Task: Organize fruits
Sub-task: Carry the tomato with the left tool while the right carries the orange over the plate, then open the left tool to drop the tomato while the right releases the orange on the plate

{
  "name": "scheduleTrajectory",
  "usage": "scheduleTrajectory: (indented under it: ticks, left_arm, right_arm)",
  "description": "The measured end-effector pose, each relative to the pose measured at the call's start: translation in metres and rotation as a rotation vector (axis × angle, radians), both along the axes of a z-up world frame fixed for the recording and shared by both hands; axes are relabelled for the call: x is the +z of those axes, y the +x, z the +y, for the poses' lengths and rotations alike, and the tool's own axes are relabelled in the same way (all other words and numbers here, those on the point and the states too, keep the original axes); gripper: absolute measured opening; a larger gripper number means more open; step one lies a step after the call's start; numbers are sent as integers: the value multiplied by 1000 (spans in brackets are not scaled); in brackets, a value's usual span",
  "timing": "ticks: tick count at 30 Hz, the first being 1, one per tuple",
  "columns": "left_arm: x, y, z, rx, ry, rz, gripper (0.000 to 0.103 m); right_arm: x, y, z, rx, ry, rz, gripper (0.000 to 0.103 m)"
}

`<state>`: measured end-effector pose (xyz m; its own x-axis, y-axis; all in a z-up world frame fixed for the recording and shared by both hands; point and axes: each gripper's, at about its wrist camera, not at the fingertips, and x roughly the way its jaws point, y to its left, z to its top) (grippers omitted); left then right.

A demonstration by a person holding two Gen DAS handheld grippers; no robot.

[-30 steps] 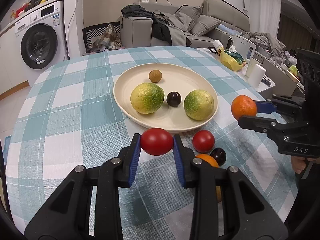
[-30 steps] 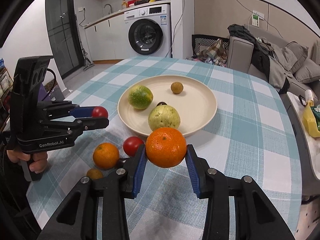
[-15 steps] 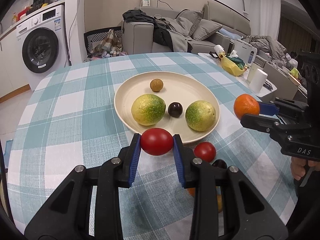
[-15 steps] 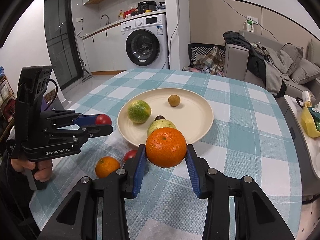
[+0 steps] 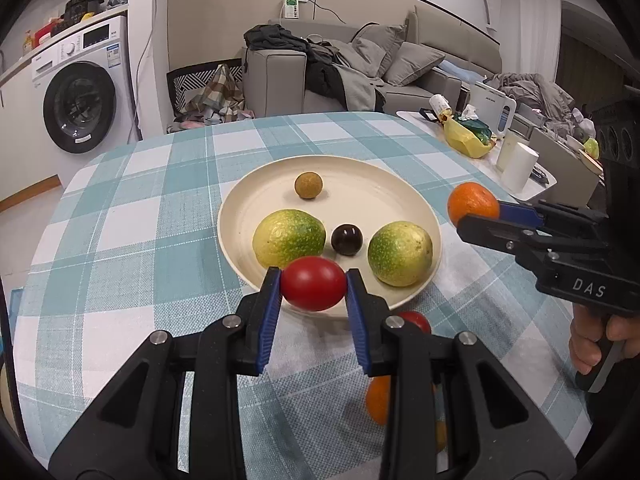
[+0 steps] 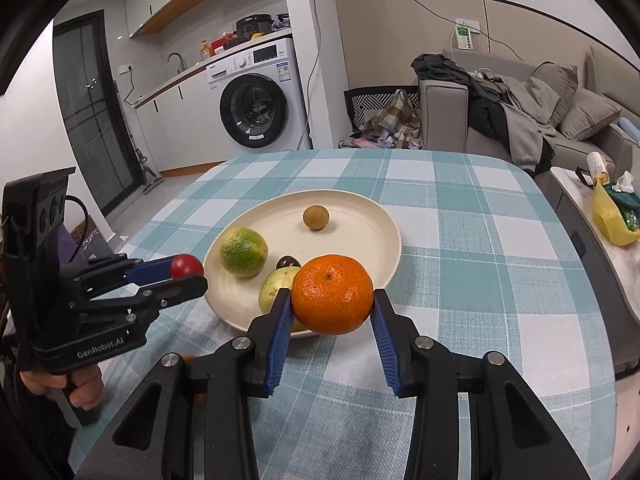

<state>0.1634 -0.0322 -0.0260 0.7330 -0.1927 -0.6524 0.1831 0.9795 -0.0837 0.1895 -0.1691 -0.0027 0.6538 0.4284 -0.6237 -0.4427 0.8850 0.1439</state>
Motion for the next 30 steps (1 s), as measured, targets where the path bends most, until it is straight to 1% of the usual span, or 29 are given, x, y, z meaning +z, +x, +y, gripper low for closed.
scheduleTrajectory:
  ticks: [14, 17, 30]
  left_arm:
    - [-10, 14, -7, 8, 13, 15, 29]
    - [-11, 18, -8, 6, 17, 20, 29]
    - [-20, 32, -12, 2, 36, 47, 29]
  right_arm:
    - [-4, 24, 10, -42, 18, 13, 40]
    - [-4, 29, 8, -52, 32, 29, 40]
    - [-18, 46, 5, -75, 29, 76, 40]
